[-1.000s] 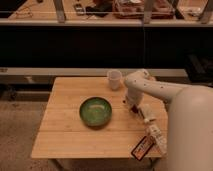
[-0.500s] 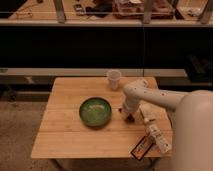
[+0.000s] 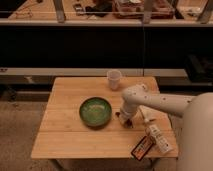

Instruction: Drag the pepper across the table

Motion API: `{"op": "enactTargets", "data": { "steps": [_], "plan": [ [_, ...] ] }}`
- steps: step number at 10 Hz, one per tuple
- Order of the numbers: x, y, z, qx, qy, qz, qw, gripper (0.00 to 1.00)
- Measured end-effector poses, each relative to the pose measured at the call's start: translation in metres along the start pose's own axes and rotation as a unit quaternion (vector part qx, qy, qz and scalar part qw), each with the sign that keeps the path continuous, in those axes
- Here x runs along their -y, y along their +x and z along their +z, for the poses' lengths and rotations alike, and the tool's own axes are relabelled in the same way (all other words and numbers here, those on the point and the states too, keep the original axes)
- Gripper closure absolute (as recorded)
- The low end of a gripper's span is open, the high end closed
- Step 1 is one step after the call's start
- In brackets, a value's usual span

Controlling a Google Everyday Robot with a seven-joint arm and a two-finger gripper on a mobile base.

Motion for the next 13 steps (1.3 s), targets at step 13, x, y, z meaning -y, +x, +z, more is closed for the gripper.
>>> {"op": "enactTargets", "data": {
  "steps": [13],
  "plan": [
    [0.094,0.018,-0.002,0.007,-0.011,-0.12,0.9926,0.74]
  ]
}}
